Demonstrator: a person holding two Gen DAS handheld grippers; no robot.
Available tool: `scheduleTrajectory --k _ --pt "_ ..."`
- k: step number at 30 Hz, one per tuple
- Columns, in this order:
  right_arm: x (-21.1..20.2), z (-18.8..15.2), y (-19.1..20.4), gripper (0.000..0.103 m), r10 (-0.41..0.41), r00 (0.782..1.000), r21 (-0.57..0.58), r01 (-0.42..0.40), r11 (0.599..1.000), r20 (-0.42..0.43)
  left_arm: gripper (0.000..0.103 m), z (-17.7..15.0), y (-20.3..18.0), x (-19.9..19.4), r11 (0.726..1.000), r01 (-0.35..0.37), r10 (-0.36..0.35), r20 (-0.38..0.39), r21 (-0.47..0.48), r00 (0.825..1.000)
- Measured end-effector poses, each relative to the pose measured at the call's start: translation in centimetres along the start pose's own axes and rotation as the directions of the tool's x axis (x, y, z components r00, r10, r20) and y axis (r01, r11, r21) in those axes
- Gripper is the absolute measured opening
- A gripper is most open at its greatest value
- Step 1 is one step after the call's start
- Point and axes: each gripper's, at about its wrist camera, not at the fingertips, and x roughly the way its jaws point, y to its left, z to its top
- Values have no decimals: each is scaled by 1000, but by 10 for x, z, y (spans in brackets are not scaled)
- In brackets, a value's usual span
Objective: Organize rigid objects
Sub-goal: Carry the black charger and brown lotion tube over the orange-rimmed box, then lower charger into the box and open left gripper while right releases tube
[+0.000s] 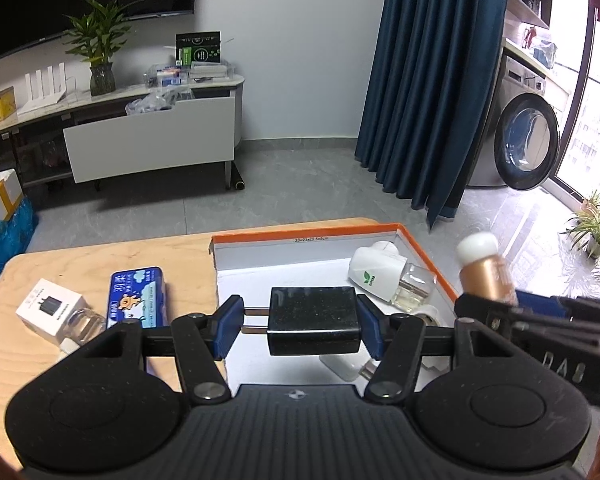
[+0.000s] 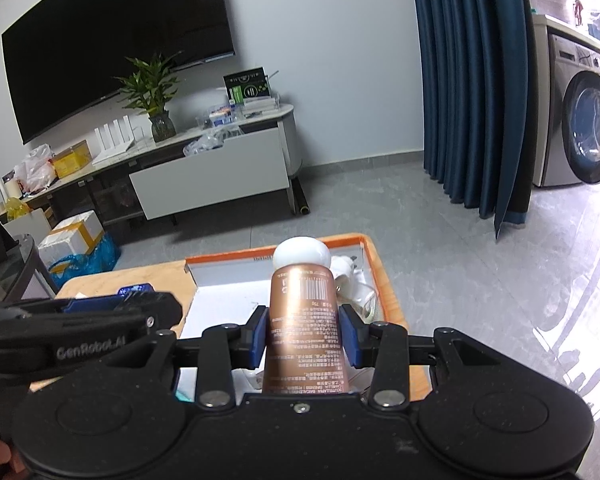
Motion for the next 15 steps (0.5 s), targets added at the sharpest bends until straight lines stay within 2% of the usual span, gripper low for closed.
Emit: scheduleTrajectory --k 15 --pt "47 -7 0 47 -5 997 24 7 1000 -82 61 17 -8 57 1000 17 -19 -55 -23 998"
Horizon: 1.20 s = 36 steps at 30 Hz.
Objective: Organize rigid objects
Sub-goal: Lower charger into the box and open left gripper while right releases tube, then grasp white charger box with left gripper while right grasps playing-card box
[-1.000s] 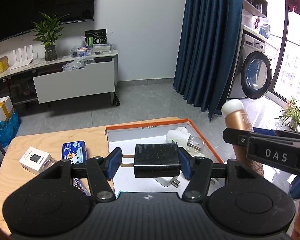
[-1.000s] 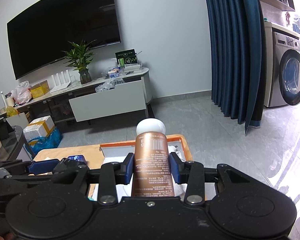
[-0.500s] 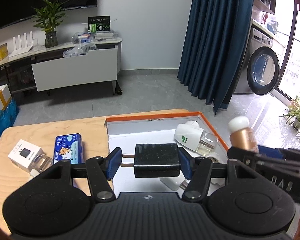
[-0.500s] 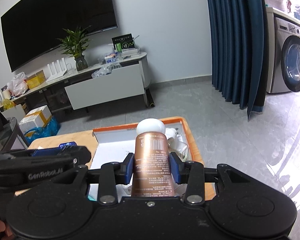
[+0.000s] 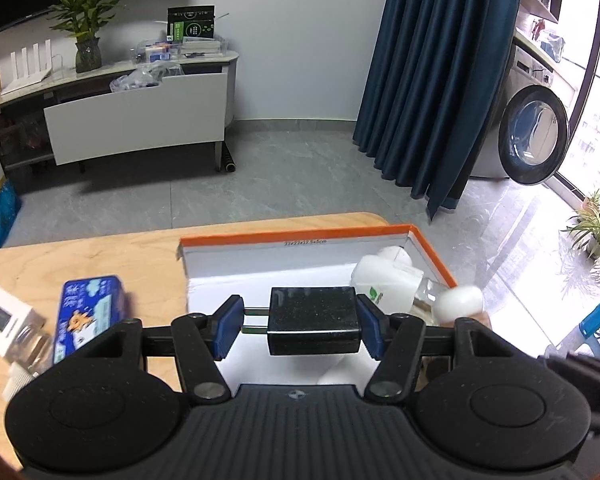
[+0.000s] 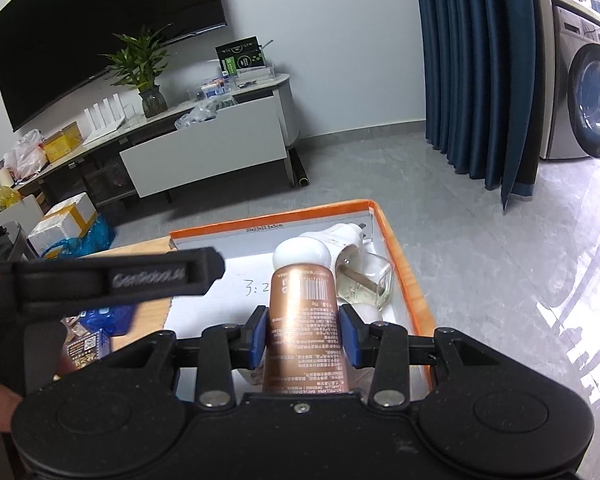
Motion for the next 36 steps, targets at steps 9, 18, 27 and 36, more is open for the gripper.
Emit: scheduleTrajectory --k 9,18,27,36 --pt "-1 -2 5 66 -20 1000 -12 21 1000 13 75 3 -10 10 1000 26 -26 -12 -7 1000" --pt "-31 -8 22 79 -11 998 -22 12 1000 58 91 -21 33 -55 995 -76 80 54 -63 995" --pt "-39 -20 76 84 128 992 -97 -126 987 16 97 -69 127 -105 944 -262 268 1 -199 963" --pt "-15 -36 150 84 225 971 -194 -236 952 -81 99 -59 223 -93 913 -330 325 -62 -242 944"
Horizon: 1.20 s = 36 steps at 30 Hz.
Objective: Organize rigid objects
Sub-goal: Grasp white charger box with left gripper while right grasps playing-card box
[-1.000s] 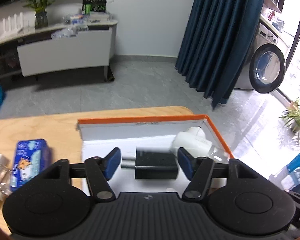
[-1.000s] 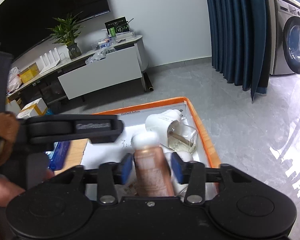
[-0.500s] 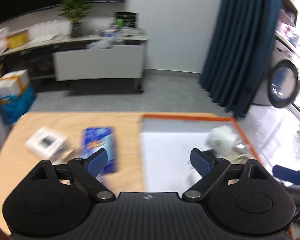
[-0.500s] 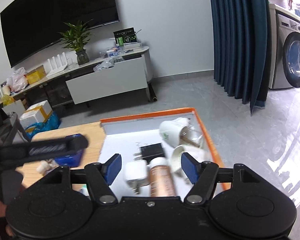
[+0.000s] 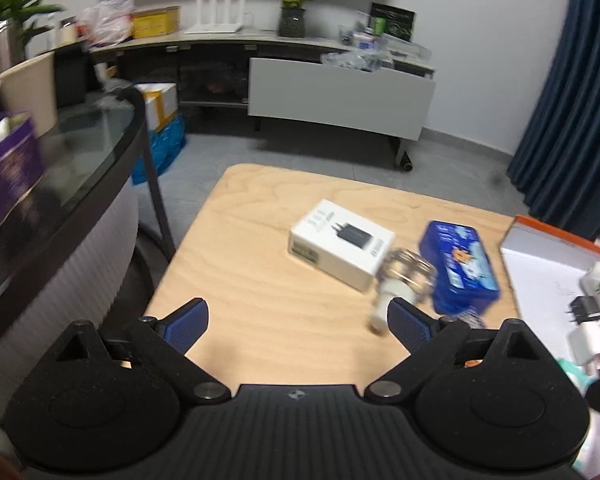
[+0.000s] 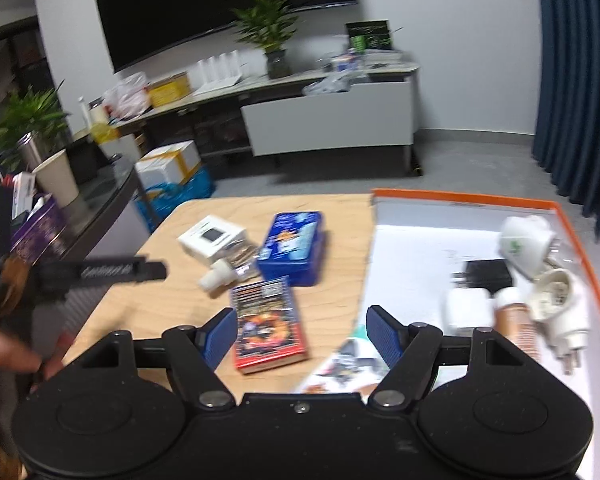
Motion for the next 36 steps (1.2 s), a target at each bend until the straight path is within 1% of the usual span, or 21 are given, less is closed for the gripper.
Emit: scheduleTrajectory --k 2,4,6,9,10,11,15,18,19,20,22,23,24,25,27,30,33,35,36 --pt "6 -2 7 84 2 1000 -6 -2 1000 -10 99 13 2 16 999 -2 2 5 32 1000" --pt "15 -2 12 84 3 1000 -14 -3 1000 -27 99 24 -1 34 998 30 -29 -3 63 1000" --pt "21 -1 13 84 -3 999 -19 3 1000 -39 99 29 -9 51 990 53 -52 -10 130 999" --pt "27 0 12 84 -2 999 -16 1 1000 -49 99 33 -20 74 975 57 -54 -18 214 998" --pt "29 1 11 84 -5 999 -16 4 1000 -51 101 33 -19 81 971 72 -68 -25 229 997" --pt "31 2 9 84 -5 999 -16 4 1000 -54 103 34 -18 84 969 86 -85 -12 233 996" --pt "39 4 6 85 -4 998 -7 3 1000 -62 103 38 -11 95 961 135 -138 -6 239 990" --pt "47 4 5 85 5 997 5 -4 1000 -75 103 39 -12 101 946 183 -183 -25 267 983" --pt "50 4 6 85 9 997 7 -8 1000 -81 103 38 -14 103 943 182 -181 -32 280 983" --pt "52 4 7 85 14 996 9 -13 1000 -90 103 37 -17 105 941 162 -159 -34 297 987" --pt "57 4 10 85 18 995 10 -17 1000 -99 103 32 -20 106 936 136 -137 -19 324 990" --pt "60 4 11 85 16 994 9 -15 1000 -105 99 31 -20 108 938 131 -131 -22 321 991" --pt "63 5 13 85 16 993 5 -16 1000 -114 82 31 -19 110 943 135 -133 -28 305 991" --pt "67 6 14 85 20 992 0 -20 1000 -126 80 31 -17 112 947 143 -137 -40 289 990" --pt "76 7 18 85 17 988 -17 -20 1000 -151 79 30 -13 109 951 142 -139 -29 276 990" --pt "89 9 24 86 30 982 -30 -36 999 -187 79 22 -9 97 953 92 -98 7 289 995" --pt "104 10 32 86 18 976 -52 -30 998 -216 79 20 6 78 971 55 -64 32 233 997" --pt "117 7 37 84 2 970 -71 -20 997 -244 79 19 16 62 981 39 -49 46 190 998" --pt "117 4 41 74 -26 977 -100 5 995 -212 79 18 19 52 984 33 -44 55 177 998"
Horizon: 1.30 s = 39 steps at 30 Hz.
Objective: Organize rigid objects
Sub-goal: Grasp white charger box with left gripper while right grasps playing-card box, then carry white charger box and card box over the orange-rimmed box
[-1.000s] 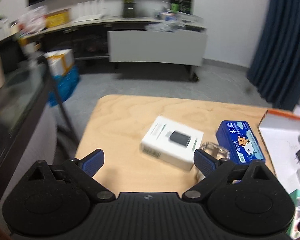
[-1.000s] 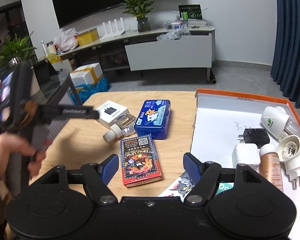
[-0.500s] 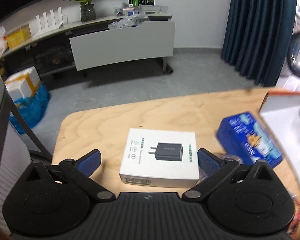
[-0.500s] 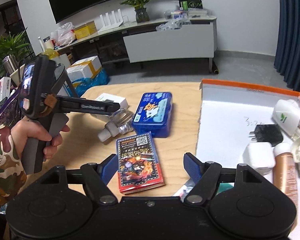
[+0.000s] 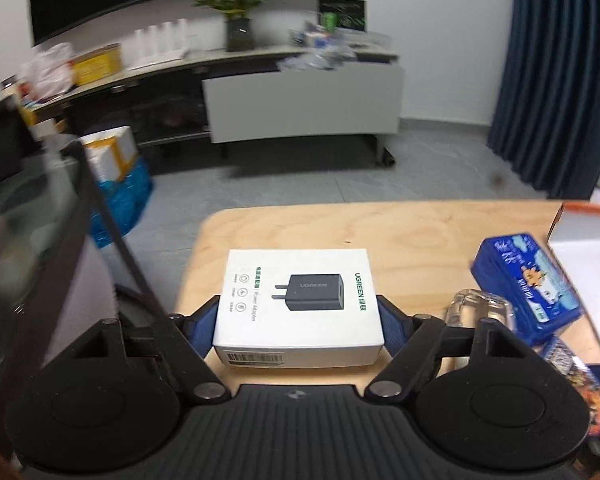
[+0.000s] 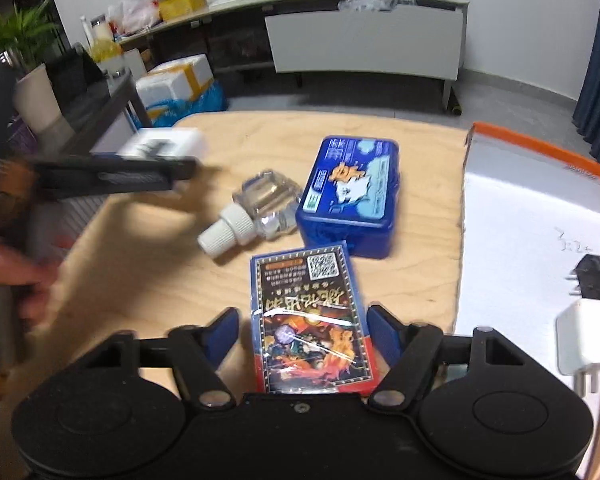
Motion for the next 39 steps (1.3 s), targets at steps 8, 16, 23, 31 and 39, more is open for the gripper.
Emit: scheduleTrajectory --k 8,16,23,31,39 --pt "-35 -16 5 72 -8 996 29 6 1000 87 79 -10 -8 -75 999 -17 19 70 -33 997" --pt "-121 -23 -7 72 -29 972 75 12 997 233 79 -18 -47 -128 998 18 -12 109 -61 994" --pt "-190 -56 -52 72 -143 947 172 96 980 288 79 -31 -101 -171 992 125 -119 150 -29 981" --pt "-246 -111 -111 72 -302 912 293 220 931 277 79 -33 -151 -175 973 218 -227 136 78 964" --pt "-264 -136 -150 72 -356 882 412 214 886 307 79 -30 -179 -183 963 243 -261 173 119 950"
